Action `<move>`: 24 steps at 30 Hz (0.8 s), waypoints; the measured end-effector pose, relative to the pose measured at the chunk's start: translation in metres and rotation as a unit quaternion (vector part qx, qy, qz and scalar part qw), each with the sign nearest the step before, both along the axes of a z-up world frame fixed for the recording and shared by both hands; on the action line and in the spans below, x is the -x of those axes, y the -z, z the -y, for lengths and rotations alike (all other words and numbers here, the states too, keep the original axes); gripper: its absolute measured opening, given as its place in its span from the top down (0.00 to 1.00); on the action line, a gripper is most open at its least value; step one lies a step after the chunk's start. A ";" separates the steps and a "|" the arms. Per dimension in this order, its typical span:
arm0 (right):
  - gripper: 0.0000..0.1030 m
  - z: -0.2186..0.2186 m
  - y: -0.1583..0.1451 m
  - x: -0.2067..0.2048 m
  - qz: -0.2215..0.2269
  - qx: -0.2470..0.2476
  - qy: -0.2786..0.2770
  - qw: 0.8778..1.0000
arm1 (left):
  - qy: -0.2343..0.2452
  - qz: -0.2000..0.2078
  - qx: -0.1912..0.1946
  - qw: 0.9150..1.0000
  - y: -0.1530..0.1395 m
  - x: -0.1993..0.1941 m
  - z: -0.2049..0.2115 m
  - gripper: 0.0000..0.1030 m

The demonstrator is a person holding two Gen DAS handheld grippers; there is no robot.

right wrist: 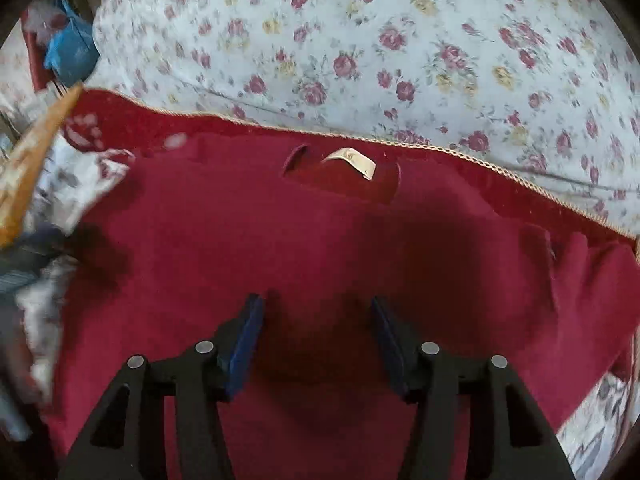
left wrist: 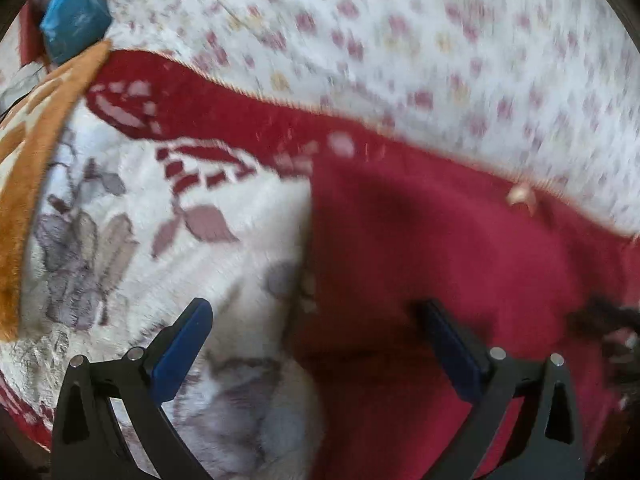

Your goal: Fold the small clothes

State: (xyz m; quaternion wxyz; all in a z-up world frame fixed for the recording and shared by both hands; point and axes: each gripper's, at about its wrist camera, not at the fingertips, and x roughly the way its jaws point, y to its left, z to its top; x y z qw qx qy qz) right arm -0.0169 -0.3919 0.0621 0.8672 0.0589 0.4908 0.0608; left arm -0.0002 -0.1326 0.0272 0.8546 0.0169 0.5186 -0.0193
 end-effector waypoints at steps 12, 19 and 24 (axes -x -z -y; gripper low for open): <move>0.25 0.239 -0.017 0.092 0.035 -0.041 0.303 0.952 | -0.015 0.045 0.022 0.999 -0.024 0.013 -0.011 0.00; 0.27 0.324 0.019 0.081 0.037 -0.199 0.393 0.897 | -0.029 0.042 0.035 0.998 -0.024 0.006 -0.016 0.00; 0.92 0.342 0.041 0.055 0.039 -0.249 0.399 0.882 | -0.025 0.039 0.024 0.999 -0.021 0.003 -0.011 0.00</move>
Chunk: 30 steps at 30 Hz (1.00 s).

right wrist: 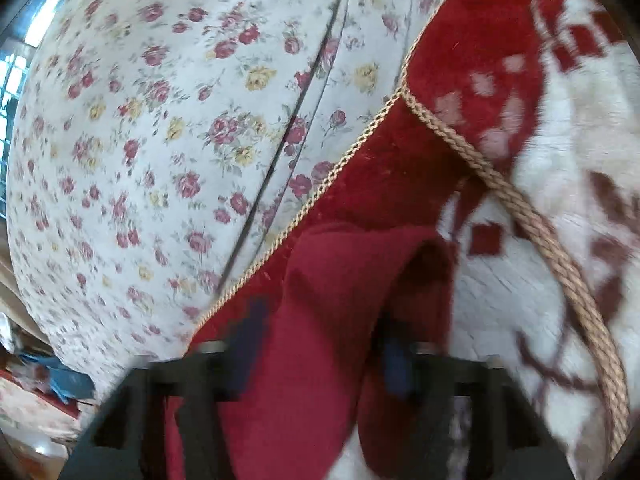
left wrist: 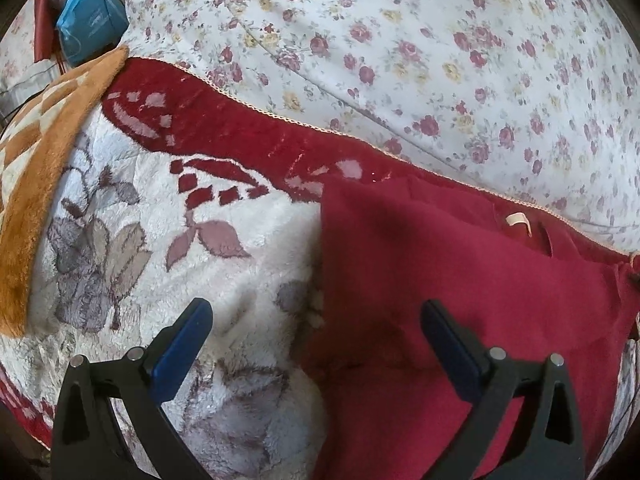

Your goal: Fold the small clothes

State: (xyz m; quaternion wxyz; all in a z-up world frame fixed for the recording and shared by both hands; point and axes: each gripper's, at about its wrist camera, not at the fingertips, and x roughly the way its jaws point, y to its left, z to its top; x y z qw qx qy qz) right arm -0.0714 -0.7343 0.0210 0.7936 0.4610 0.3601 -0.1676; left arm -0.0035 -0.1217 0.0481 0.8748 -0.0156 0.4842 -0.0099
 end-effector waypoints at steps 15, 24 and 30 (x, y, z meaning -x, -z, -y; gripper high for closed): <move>0.92 -0.222 -0.119 -0.005 0.130 0.173 -0.297 0.930 | -0.018 0.029 0.028 0.999 -0.015 0.009 -0.012 0.00; 0.45 -0.372 -0.026 0.004 0.018 0.248 -0.459 0.853 | 0.002 0.041 0.049 0.998 -0.023 0.016 -0.012 0.00; 0.32 -0.353 -0.052 0.006 0.049 0.240 -0.426 0.871 | 0.006 0.040 0.070 0.997 -0.024 0.017 -0.010 0.00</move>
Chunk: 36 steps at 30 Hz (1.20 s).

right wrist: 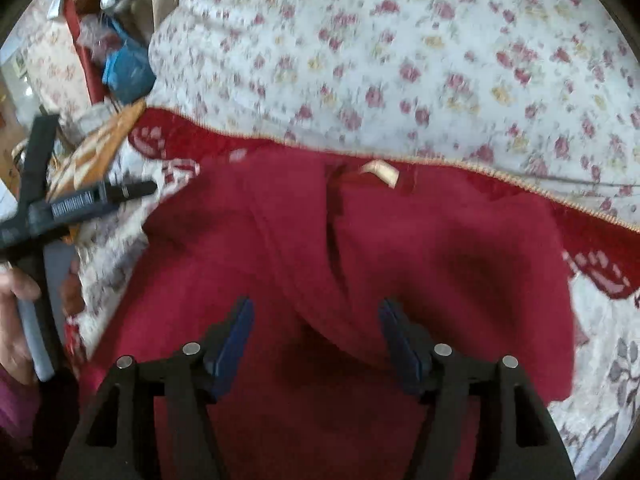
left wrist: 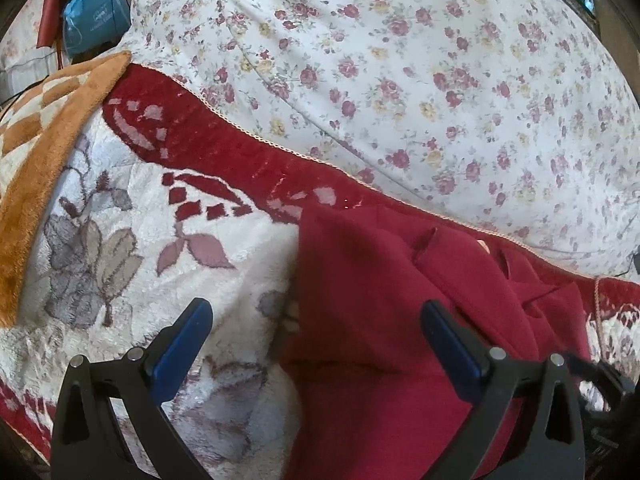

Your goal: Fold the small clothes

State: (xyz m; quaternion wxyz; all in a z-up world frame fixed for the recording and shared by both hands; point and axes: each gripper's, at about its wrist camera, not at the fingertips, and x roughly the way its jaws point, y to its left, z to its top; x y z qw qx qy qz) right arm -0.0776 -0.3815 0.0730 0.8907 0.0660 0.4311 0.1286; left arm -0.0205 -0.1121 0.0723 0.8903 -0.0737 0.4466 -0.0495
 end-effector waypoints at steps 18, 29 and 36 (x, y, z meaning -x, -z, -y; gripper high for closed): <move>0.91 -0.054 0.008 -0.081 -0.009 -0.004 -0.027 1.000 | -0.040 0.006 0.018 0.999 -0.007 -0.008 -0.031 0.00; 0.40 -0.072 0.017 -0.018 -0.009 -0.044 -0.078 0.996 | -0.020 -0.003 0.022 1.000 -0.001 -0.009 -0.018 0.00; 0.32 0.035 0.005 0.034 -0.011 -0.041 0.034 0.999 | 0.026 0.001 -0.015 1.000 0.004 -0.020 0.015 0.00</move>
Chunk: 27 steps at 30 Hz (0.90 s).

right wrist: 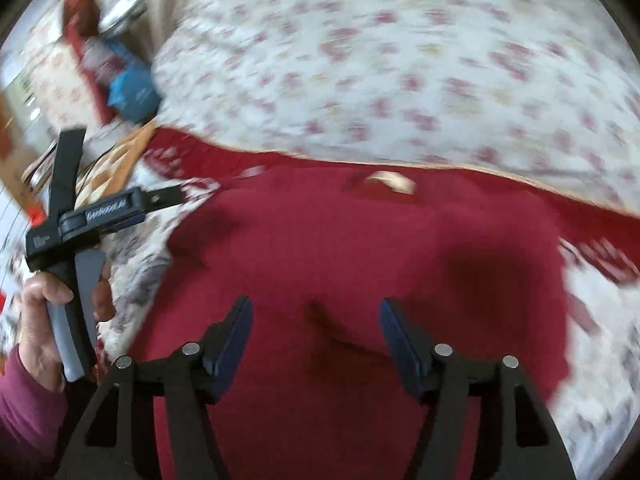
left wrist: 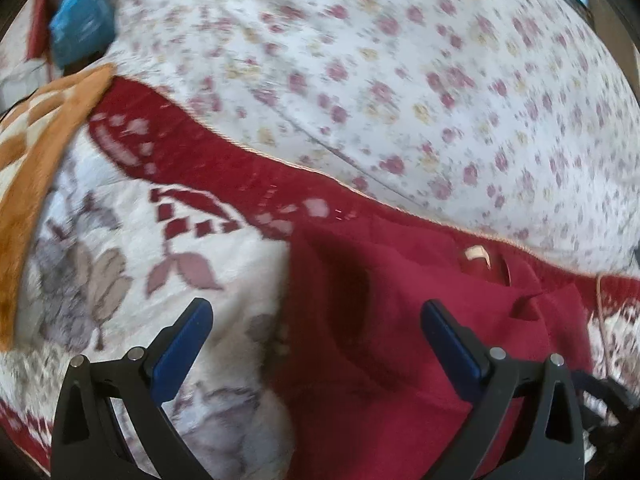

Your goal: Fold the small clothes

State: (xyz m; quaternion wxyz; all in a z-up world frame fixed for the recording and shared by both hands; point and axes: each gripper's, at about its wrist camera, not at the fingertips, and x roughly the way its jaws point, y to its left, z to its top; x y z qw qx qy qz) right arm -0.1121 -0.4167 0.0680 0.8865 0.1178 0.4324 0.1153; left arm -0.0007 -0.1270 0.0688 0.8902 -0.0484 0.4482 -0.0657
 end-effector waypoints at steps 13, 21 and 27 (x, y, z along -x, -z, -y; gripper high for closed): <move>0.14 0.114 -0.009 0.015 0.022 0.006 0.142 0.990 | 0.024 -0.011 -0.011 1.000 0.010 -0.012 0.022 0.84; 0.13 0.138 0.017 -0.045 -0.037 -0.047 0.169 0.984 | 0.014 -0.011 0.020 1.000 0.002 -0.016 0.007 0.99; 0.13 0.123 0.019 -0.039 -0.037 -0.043 0.148 0.987 | 0.016 0.003 0.059 0.998 -0.004 -0.017 0.006 0.29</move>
